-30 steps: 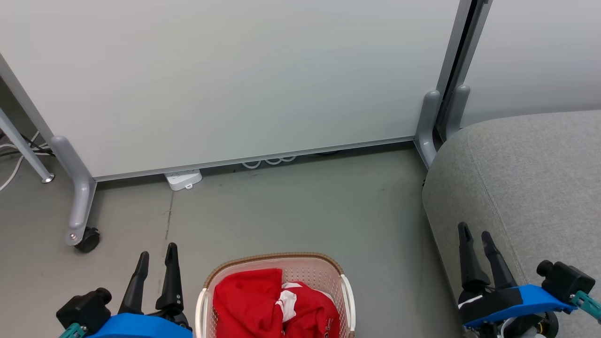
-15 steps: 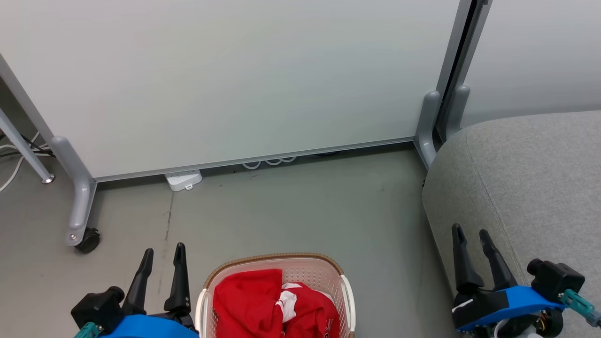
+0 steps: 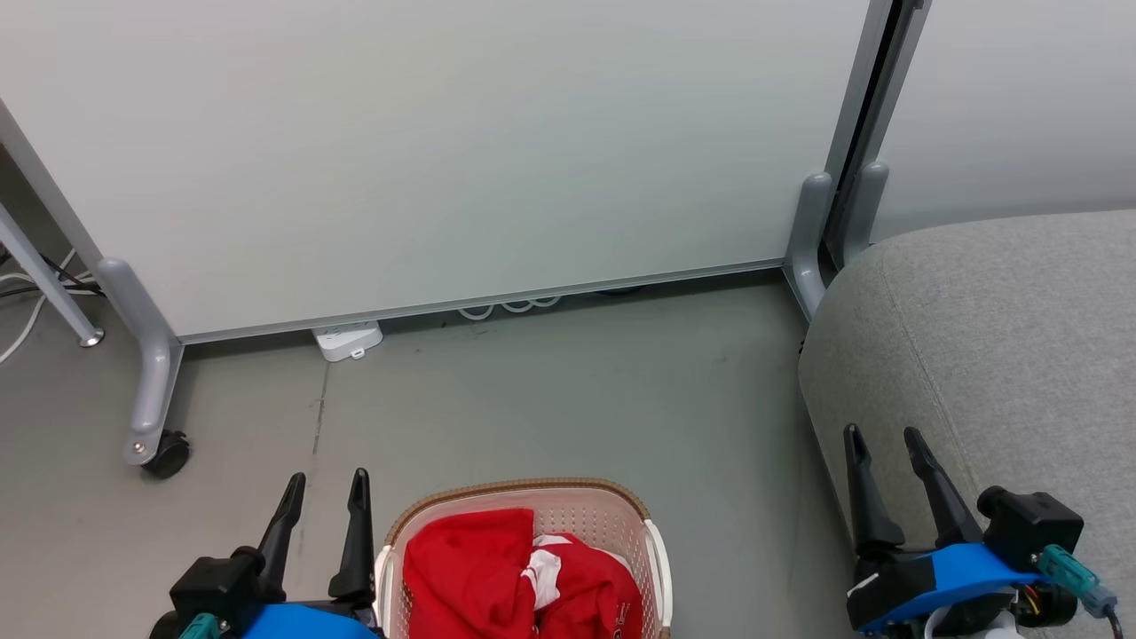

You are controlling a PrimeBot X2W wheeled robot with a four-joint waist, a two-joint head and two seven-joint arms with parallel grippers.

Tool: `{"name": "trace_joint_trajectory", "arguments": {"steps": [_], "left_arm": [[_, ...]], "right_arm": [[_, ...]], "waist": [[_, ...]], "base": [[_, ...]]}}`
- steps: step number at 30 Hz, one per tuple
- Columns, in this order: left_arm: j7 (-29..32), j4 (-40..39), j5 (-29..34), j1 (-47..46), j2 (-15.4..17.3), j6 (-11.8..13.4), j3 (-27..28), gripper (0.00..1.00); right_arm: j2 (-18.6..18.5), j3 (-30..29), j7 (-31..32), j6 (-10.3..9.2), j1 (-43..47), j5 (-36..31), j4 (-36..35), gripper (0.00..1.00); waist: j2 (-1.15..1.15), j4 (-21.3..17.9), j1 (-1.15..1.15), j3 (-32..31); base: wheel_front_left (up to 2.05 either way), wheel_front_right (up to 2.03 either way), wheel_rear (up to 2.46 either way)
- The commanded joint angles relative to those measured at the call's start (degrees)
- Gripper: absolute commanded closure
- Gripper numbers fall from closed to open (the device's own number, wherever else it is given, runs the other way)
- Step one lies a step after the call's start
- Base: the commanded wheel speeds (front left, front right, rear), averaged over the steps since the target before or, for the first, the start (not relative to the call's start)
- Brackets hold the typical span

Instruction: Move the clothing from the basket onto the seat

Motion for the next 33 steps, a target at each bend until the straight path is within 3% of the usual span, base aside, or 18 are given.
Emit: {"name": "trace_joint_trajectory", "arguments": {"steps": [1,26,33], "left_arm": [[-0.6,0.0,1.4,0.0,0.4,0.3,-0.1,0.0],[-3.2,0.1,10.9,0.5,0.4,0.7,-1.2,0.0],[-3.0,0.3,10.6,0.3,0.4,0.4,-1.3,0.0]], "right_arm": [[-0.2,0.1,-0.3,-0.02,0.1,-1.7,-0.4,0.0],[-0.3,0.2,-1.9,-0.02,0.3,-11.8,-0.4,0.0],[-0.3,0.0,-2.0,-0.02,0.4,-11.4,-0.2,0.0]], "waist": [[0.0,0.0,0.0,0.0],[0.0,0.0,0.0,0.1],[0.0,0.1,0.0,0.1]], "base": [[0.0,0.0,0.0],[0.0,0.0,0.0],[0.0,0.0,0.0]]}}
